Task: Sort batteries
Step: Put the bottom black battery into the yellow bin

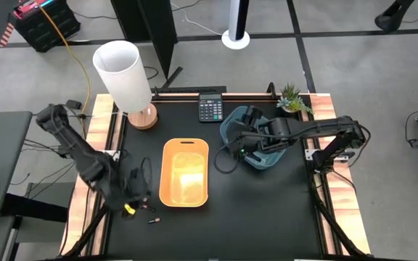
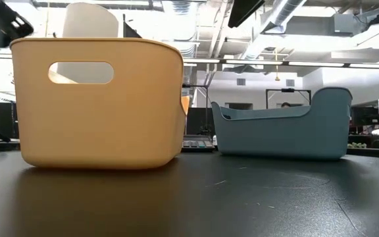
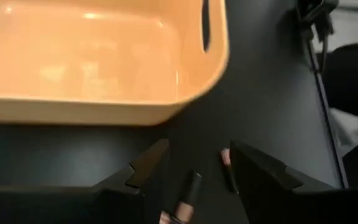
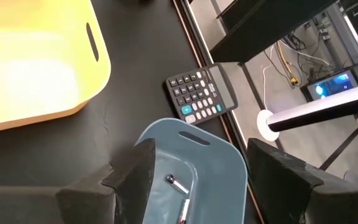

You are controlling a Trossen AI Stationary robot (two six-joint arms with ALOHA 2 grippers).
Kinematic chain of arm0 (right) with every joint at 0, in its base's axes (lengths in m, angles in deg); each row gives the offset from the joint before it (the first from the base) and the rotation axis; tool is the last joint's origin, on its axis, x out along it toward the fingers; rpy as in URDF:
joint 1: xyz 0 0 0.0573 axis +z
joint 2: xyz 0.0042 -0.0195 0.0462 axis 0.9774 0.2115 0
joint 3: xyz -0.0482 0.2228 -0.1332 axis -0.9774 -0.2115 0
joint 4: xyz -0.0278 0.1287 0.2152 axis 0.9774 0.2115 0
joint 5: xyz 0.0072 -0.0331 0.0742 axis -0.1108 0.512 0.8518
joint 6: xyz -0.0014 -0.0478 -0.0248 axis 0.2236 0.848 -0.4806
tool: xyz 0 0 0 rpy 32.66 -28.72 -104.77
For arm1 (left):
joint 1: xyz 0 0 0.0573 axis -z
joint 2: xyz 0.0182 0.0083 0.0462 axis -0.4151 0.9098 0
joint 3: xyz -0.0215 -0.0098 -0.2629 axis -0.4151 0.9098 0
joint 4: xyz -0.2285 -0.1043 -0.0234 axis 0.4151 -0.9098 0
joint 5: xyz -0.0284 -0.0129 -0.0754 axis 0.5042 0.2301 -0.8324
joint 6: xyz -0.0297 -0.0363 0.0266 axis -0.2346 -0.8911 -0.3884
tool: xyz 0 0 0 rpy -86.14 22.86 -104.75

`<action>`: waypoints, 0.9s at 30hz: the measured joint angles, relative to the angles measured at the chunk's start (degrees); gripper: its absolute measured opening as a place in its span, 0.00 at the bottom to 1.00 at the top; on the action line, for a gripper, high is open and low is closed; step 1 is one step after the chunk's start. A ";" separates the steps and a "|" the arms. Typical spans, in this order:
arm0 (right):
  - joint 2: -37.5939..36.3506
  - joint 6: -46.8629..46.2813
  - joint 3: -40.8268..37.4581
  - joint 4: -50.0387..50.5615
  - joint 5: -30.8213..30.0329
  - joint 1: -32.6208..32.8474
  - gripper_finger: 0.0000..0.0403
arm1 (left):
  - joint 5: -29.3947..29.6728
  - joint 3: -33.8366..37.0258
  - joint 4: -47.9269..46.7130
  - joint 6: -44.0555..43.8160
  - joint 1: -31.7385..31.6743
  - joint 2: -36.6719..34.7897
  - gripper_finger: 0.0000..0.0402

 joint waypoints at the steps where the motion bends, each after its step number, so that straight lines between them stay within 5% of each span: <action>1: 0.00 0.38 0.00 -0.09 0.00 0.00 0.67 | 0.67 -1.81 -1.78 -2.25 1.34 2.41 0.41; 14: 0.00 4.44 0.00 -1.22 0.00 -1.38 0.67 | 0.31 -16.76 -6.27 -19.88 8.46 30.90 0.41; 27: 0.02 7.63 0.00 -2.27 0.04 -1.29 0.67 | -2.89 -20.51 -6.62 -29.89 8.76 41.05 0.41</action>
